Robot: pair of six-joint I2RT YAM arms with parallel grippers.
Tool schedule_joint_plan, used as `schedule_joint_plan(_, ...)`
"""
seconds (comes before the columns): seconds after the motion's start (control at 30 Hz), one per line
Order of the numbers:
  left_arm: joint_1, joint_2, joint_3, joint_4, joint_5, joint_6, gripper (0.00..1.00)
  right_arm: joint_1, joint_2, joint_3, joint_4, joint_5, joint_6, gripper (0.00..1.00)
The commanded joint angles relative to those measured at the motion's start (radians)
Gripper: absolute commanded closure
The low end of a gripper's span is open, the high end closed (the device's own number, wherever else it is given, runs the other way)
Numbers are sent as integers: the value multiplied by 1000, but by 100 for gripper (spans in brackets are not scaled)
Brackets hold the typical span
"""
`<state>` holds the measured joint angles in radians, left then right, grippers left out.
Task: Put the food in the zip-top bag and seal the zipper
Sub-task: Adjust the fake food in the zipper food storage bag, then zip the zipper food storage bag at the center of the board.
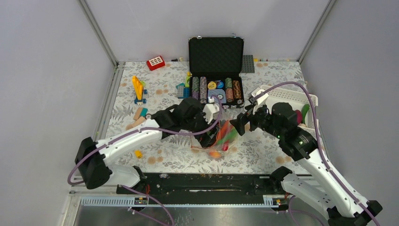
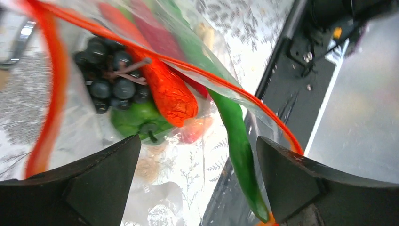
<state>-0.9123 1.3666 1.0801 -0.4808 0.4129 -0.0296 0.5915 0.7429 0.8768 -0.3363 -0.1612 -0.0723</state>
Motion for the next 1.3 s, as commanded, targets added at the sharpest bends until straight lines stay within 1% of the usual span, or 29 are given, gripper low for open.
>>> schedule_joint_plan(0.0, 1, -139, 74, 24, -217, -105, 2, -11, 7, 3, 68, -75, -14, 0)
schedule_joint_plan(0.13, 2, -213, 84, 27, -311, -158, 1, -21, 25, 0, 67, -56, -25, 0)
schedule_joint_plan(0.27, 17, -239, 113, 21, -397, -233, 1, -46, 51, 6, 50, -39, -5, 0)
schedule_joint_plan(0.33, 50, -222, 132, 22, -430, -306, 1, -48, 49, 0, 51, -33, 8, 0)
schedule_joint_plan(0.37, 78, -205, 140, 26, -420, -332, 1, -48, 49, -3, 54, -27, 15, 1)
schedule_joint_plan(0.4, 100, -181, 152, 24, -383, -347, 1, -50, 46, -9, 60, -23, 20, 0)
schedule_joint_plan(0.43, 115, -157, 164, 16, -376, -360, 1, -50, 45, -12, 65, -20, 24, 0)
schedule_joint_plan(0.53, 156, -81, 189, -32, -390, -387, 1, -50, 40, -15, 66, -2, 31, 0)
schedule_joint_plan(0.6, 195, -71, 163, -44, -408, -416, 1, -50, 37, -21, 65, 1, 34, 0)
schedule_joint_plan(0.67, 250, -92, 105, -7, -438, -448, 1, -50, 40, -24, 68, -3, 38, 0)
schedule_joint_plan(0.8, 383, -102, 22, 51, -353, -474, 1, -50, 59, -25, 85, -12, 50, 1)
schedule_joint_plan(0.9, 444, -50, 8, 85, -299, -469, 1, -50, 69, -24, 86, -25, 57, 0)
schedule_joint_plan(0.97, 484, 8, 22, 119, -199, -475, 1, -50, 77, -25, 93, -28, 64, 0)
schedule_joint_plan(1.0, 497, 38, 28, 144, -161, -483, 3, -50, 80, -25, 95, -31, 65, 0)
schedule_joint_plan(1.03, 509, 69, 33, 169, -123, -491, 8, -50, 83, -24, 94, -33, 66, 0)
schedule_joint_plan(1.13, 533, 141, 55, 211, 20, -497, 34, -50, 88, -26, 93, -18, 66, 0)
schedule_joint_plan(1.2, 538, 167, 58, 216, 80, -482, 42, -51, 88, -28, 93, -9, 66, 0)
schedule_joint_plan(1.23, 537, 174, 55, 210, 92, -476, 45, -50, 87, -30, 94, -8, 66, 0)
schedule_joint_plan(1.27, 538, 177, 51, 202, 100, -468, 49, -50, 88, -30, 94, -7, 66, 0)
